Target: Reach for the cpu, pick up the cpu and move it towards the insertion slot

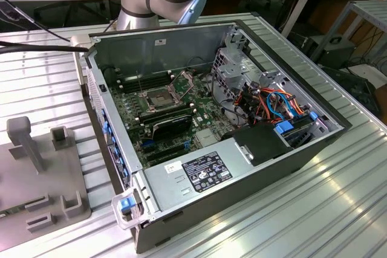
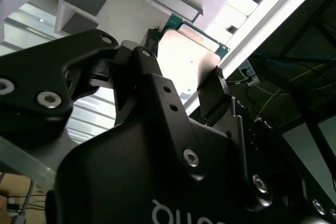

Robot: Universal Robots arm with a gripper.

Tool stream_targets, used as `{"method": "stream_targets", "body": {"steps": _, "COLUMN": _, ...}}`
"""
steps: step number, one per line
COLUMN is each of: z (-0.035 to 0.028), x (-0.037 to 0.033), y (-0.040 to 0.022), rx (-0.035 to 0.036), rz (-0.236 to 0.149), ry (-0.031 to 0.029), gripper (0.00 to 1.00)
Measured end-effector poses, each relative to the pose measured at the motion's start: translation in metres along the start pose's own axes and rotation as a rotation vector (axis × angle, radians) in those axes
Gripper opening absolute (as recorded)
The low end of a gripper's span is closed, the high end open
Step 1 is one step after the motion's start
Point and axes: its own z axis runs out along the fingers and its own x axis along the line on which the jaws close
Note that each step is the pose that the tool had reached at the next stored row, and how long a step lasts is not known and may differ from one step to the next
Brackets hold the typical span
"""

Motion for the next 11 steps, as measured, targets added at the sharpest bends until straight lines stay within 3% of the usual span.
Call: {"method": "stream_targets", "body": {"steps": 11, "z": -0.0195, "x": 0.0008, "y": 0.0033, "rx": -0.0072, "rz": 0.0, "ry": 0.0031, "gripper": 0.55}}
